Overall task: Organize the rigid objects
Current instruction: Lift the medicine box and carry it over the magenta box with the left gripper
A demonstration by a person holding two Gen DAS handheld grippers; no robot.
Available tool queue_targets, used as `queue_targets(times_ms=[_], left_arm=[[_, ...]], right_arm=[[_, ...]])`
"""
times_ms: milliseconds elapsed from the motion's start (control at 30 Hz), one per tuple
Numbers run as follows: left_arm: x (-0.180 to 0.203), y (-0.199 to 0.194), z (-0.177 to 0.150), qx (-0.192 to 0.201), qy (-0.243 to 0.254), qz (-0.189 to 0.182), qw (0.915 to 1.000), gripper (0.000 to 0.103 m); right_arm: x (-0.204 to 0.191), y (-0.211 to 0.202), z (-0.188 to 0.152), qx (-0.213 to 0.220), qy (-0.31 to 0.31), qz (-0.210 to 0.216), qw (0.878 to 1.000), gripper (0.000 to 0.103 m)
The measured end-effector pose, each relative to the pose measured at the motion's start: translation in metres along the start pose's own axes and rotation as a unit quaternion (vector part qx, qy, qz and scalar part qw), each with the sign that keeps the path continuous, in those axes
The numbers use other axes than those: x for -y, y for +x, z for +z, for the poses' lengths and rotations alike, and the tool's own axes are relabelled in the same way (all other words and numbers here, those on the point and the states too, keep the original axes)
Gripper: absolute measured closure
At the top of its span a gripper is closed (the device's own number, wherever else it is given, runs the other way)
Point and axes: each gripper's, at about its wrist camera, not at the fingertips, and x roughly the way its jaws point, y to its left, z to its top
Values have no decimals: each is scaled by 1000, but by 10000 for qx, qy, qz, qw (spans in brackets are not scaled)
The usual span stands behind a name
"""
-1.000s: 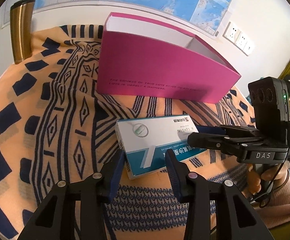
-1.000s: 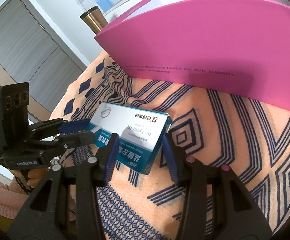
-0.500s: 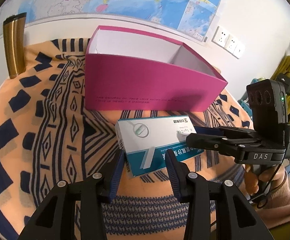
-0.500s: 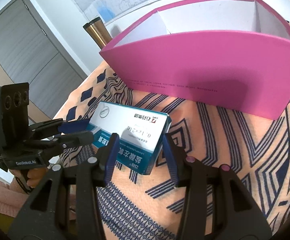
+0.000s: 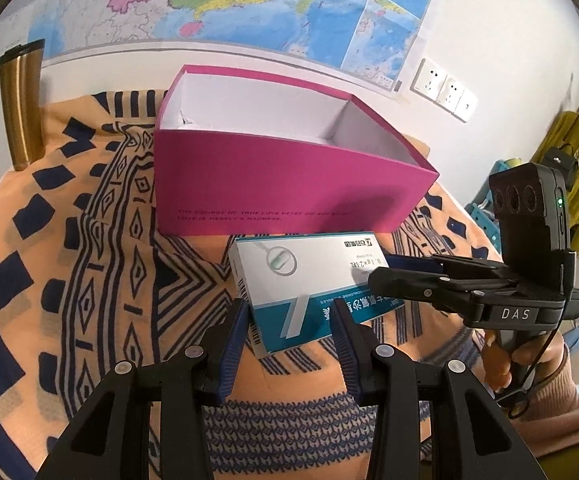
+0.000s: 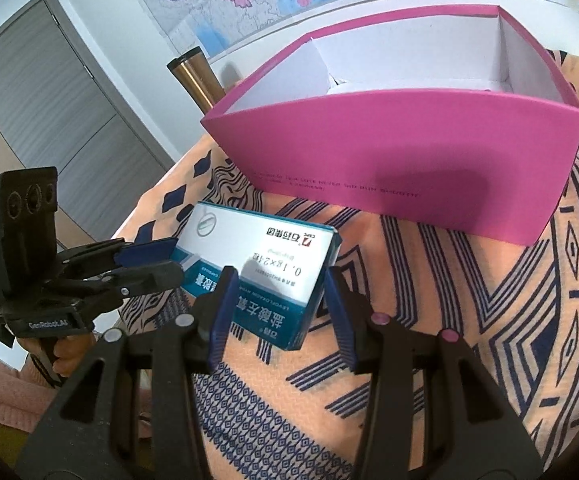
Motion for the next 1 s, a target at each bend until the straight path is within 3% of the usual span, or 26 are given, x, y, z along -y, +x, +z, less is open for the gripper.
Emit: queue_targets(times_ms=[1000], left_arm=[[4,-7,3,209,22,-77,9997,62]], right_arm=[[-6,-11,4,182,-108,-123,9997,55]])
